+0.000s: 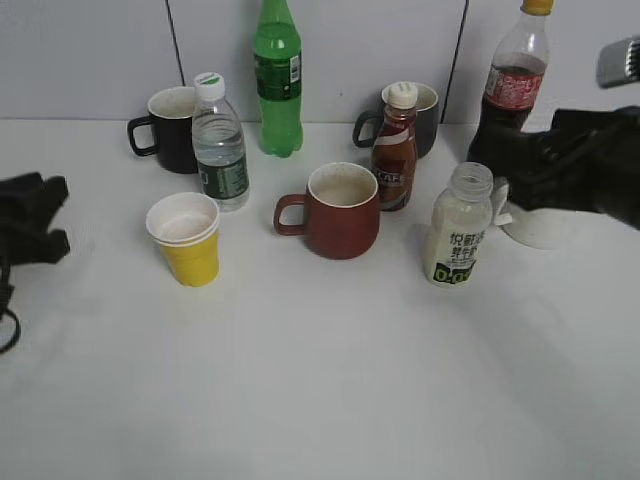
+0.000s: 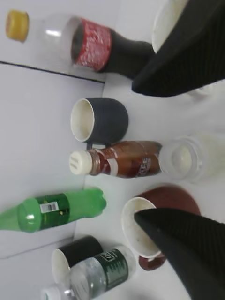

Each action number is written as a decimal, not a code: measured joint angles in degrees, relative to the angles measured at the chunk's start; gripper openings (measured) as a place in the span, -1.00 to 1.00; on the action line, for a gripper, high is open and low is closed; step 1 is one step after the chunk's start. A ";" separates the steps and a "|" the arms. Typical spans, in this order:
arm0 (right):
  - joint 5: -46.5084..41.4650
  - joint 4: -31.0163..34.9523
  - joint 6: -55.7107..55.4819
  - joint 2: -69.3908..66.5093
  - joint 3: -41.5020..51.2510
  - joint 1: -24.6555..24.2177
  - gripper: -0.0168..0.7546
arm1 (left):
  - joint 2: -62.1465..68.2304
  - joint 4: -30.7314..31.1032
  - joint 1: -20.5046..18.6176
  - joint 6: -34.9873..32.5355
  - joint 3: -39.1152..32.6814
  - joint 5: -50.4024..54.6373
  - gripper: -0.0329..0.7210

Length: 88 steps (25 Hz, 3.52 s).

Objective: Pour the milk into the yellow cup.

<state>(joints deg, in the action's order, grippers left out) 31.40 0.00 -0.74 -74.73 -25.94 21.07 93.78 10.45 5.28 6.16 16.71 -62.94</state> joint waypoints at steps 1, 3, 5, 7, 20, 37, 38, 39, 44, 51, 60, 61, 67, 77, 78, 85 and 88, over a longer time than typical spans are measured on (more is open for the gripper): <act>0.93 -1.05 -0.13 -1.33 0.48 0.46 0.48 | 1.39 0.74 0.19 0.00 -0.36 -1.49 -0.34; 3.54 -1.50 -0.19 -3.28 2.37 0.89 0.48 | 7.01 3.26 0.59 0.00 -2.40 -4.92 -0.32; 8.74 -1.63 -0.25 -4.83 5.68 1.23 0.48 | 10.12 3.98 0.63 0.00 -4.03 -5.30 -0.29; 14.15 -1.74 -0.25 -6.74 8.97 1.29 0.48 | 12.80 4.35 0.63 0.00 -4.95 -5.55 -0.24; 36.89 -1.86 -0.32 -24.83 13.93 1.35 0.48 | 22.48 18.94 0.65 -3.25 4.05 -6.12 0.60; 37.86 -0.63 -0.32 -34.16 10.97 1.35 0.48 | 32.45 29.55 1.05 0.61 17.57 -6.32 0.62; 37.86 -0.63 -0.32 -34.16 10.74 1.35 0.49 | 32.98 29.47 1.59 1.02 18.51 -6.32 0.62; 37.86 -0.63 -0.32 -34.23 10.38 1.35 0.51 | 33.38 29.47 2.02 1.22 19.39 -6.32 0.62; 37.93 -0.46 -0.32 -35.40 8.40 1.35 0.57 | 34.04 28.01 5.44 1.54 22.65 -6.28 0.62; 37.93 0.00 -0.32 -39.09 4.91 1.35 0.57 | 34.49 22.40 7.33 1.54 25.35 -6.27 0.62; 37.93 1.91 -0.32 -41.09 0.01 1.35 0.57 | 35.01 22.04 7.33 1.54 25.74 -6.45 0.25; 37.93 2.07 -0.32 -41.76 -0.63 1.35 0.57 | 35.01 22.04 7.33 1.54 25.74 -6.45 0.23; 37.93 2.62 -0.37 -45.25 -2.71 1.35 0.57 | 35.01 22.39 7.33 1.54 25.74 -6.45 0.19; 33.61 2.96 0.18 -45.49 -6.84 1.35 0.38 | 35.01 24.74 7.33 1.54 25.74 -6.51 0.17; 32.57 3.21 0.24 -45.49 -7.45 1.35 0.36 | 35.01 24.74 7.33 1.54 25.74 -6.51 0.17; 31.55 4.87 1.08 -45.49 -8.31 1.35 0.31 | 34.87 24.96 7.33 1.54 25.65 -6.47 0.17; 31.16 4.93 1.27 -45.23 -8.31 1.35 0.31 | 32.81 25.02 7.33 1.54 24.73 -6.11 0.17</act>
<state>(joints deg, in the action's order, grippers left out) 62.56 4.93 0.53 -119.96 -34.26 22.43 126.59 35.47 12.61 7.71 41.44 -69.05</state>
